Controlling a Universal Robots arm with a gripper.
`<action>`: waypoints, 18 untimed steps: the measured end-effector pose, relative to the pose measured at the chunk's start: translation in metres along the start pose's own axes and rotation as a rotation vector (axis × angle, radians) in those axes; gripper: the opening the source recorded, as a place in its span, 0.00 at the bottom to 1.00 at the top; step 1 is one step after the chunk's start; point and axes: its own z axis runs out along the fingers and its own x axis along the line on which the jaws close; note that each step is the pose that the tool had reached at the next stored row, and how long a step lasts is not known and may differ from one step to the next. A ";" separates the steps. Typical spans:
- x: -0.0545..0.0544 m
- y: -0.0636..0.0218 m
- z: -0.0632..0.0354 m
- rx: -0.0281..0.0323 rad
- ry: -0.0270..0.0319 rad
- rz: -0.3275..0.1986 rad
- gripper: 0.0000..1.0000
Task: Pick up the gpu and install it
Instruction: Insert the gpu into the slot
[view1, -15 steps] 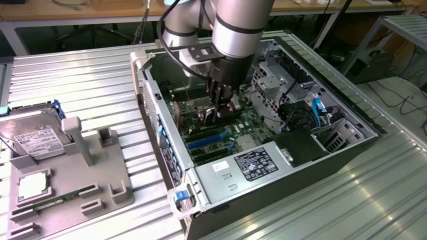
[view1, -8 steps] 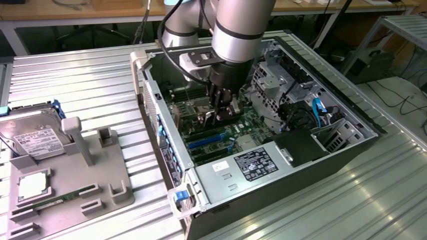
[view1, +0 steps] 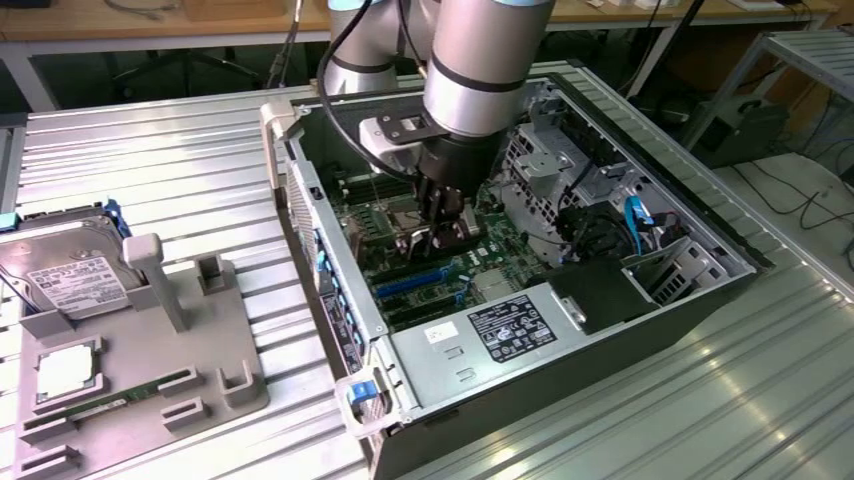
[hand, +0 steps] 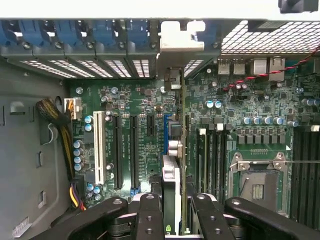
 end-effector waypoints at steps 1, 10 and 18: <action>0.001 0.0000 0.0003 0.0000 0.0000 0.000 0.27; 0.002 0.0004 0.0074 0.0000 0.0001 0.000 0.27; 0.003 0.0008 0.0134 -0.0001 0.0003 0.000 0.27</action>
